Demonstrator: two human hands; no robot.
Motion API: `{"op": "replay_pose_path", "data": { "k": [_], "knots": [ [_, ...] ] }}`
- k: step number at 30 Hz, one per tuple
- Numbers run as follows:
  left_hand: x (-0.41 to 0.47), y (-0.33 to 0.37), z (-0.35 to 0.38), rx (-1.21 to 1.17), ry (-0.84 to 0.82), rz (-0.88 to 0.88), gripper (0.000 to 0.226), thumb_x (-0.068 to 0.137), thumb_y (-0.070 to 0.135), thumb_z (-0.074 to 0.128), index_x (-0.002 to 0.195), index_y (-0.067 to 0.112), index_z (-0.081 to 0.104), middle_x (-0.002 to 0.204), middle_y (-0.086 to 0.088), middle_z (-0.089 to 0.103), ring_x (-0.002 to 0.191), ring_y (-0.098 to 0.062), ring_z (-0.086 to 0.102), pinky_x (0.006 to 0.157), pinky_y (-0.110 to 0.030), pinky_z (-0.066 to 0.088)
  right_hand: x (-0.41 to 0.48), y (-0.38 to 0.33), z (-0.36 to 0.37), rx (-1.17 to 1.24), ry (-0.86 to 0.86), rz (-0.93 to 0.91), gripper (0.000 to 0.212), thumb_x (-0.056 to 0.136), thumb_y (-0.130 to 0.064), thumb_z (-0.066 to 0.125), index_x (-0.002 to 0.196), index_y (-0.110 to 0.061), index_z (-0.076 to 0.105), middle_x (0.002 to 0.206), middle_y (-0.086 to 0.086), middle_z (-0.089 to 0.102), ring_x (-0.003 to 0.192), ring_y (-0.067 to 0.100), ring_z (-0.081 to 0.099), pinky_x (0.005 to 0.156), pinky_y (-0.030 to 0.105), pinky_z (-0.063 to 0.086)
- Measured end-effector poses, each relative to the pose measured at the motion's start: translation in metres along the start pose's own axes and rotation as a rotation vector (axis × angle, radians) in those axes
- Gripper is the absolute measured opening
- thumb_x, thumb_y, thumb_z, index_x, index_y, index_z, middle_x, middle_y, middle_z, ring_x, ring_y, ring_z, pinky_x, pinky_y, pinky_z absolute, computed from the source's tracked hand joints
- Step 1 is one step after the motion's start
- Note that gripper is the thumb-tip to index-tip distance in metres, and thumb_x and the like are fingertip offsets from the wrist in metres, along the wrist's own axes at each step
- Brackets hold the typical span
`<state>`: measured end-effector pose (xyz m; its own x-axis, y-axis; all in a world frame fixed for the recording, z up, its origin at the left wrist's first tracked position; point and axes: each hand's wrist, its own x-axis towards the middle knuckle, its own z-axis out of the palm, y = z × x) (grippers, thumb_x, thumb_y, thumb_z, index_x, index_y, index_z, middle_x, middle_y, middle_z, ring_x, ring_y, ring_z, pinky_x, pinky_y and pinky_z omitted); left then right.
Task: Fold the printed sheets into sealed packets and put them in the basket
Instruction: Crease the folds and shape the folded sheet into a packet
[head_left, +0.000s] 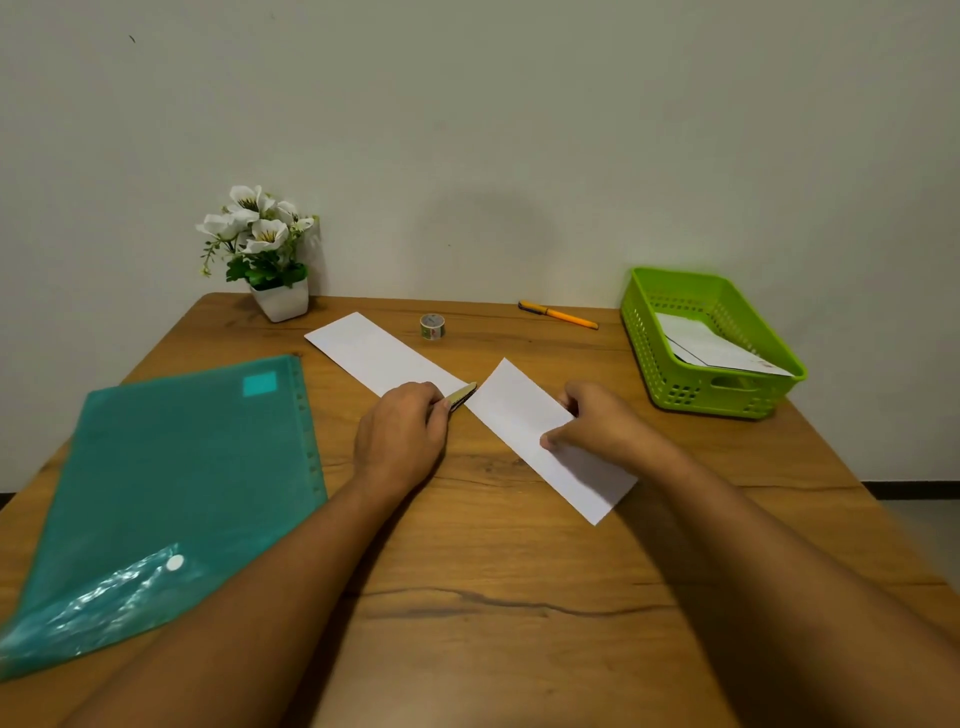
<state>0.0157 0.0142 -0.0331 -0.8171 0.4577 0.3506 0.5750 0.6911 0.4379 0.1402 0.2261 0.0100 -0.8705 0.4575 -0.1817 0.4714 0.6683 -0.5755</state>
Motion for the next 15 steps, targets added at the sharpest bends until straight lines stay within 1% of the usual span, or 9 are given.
{"op": "replay_pose_path", "data": {
  "k": [3, 5, 7, 8, 11, 13, 15],
  "knots": [
    [0.000, 0.000, 0.000, 0.003, 0.000, 0.001, 0.026, 0.104, 0.036, 0.054, 0.108, 0.021, 0.074, 0.096, 0.005, 0.072, 0.083, -0.008, 0.060, 0.067, -0.033, 0.058, -0.007, -0.002, -0.004, 0.124, 0.003, 0.021, 0.026, 0.086, -0.023, 0.080, 0.101, -0.015, 0.060, 0.100, 0.004, 0.067, 0.090, 0.024, 0.066, 0.065, 0.033, 0.047],
    [-0.001, 0.000, -0.001, 0.003, 0.007, -0.002, 0.026, 0.104, 0.036, 0.054, 0.109, 0.021, 0.074, 0.098, 0.004, 0.073, 0.084, -0.008, 0.060, 0.068, -0.033, 0.057, -0.010, -0.003, -0.006, 0.227, 0.008, 0.055, 0.022, 0.092, -0.023, 0.074, 0.109, -0.022, 0.059, 0.103, 0.005, 0.067, 0.089, 0.024, 0.069, 0.066, 0.035, 0.053],
    [-0.001, 0.000, -0.001, 0.007, 0.010, -0.007, 0.026, 0.104, 0.036, 0.054, 0.109, 0.021, 0.075, 0.098, 0.004, 0.074, 0.083, -0.009, 0.060, 0.067, -0.032, 0.057, -0.013, -0.006, -0.008, 0.318, 0.017, 0.083, 0.025, 0.096, -0.022, 0.068, 0.119, -0.026, 0.059, 0.105, 0.007, 0.068, 0.087, 0.026, 0.073, 0.070, 0.040, 0.059],
    [-0.001, 0.000, 0.000, 0.011, 0.008, -0.009, 0.027, 0.104, 0.036, 0.054, 0.109, 0.020, 0.075, 0.097, 0.004, 0.074, 0.082, -0.009, 0.060, 0.067, -0.032, 0.057, -0.014, -0.007, -0.009, 0.342, 0.019, 0.090, 0.028, 0.097, -0.021, 0.065, 0.123, -0.026, 0.058, 0.105, 0.008, 0.069, 0.086, 0.026, 0.074, 0.069, 0.040, 0.060],
    [-0.001, -0.001, 0.001, 0.010, 0.008, -0.005, 0.028, 0.104, 0.036, 0.054, 0.110, 0.020, 0.076, 0.096, 0.004, 0.074, 0.081, -0.010, 0.061, 0.066, -0.033, 0.058, -0.021, -0.015, -0.010, 0.406, -0.001, 0.096, 0.031, 0.100, -0.016, 0.060, 0.129, -0.026, 0.056, 0.102, 0.007, 0.071, 0.081, 0.024, 0.075, 0.061, 0.033, 0.058],
    [-0.001, -0.001, 0.001, 0.007, 0.010, -0.003, 0.029, 0.104, 0.036, 0.054, 0.111, 0.020, 0.076, 0.096, 0.004, 0.075, 0.080, -0.009, 0.061, 0.066, -0.032, 0.057, -0.023, -0.021, -0.009, 0.411, -0.028, 0.088, 0.033, 0.100, -0.014, 0.059, 0.131, -0.025, 0.057, 0.102, 0.007, 0.073, 0.082, 0.025, 0.076, 0.065, 0.037, 0.061],
    [-0.001, -0.002, 0.001, 0.008, 0.014, 0.001, 0.029, 0.104, 0.036, 0.054, 0.111, 0.020, 0.077, 0.096, 0.004, 0.075, 0.080, -0.009, 0.061, 0.066, -0.031, 0.057, -0.024, -0.026, -0.005, 0.400, -0.058, 0.090, 0.036, 0.100, -0.013, 0.059, 0.134, -0.022, 0.057, 0.107, 0.008, 0.074, 0.086, 0.026, 0.077, 0.074, 0.043, 0.063]
  ]
}}
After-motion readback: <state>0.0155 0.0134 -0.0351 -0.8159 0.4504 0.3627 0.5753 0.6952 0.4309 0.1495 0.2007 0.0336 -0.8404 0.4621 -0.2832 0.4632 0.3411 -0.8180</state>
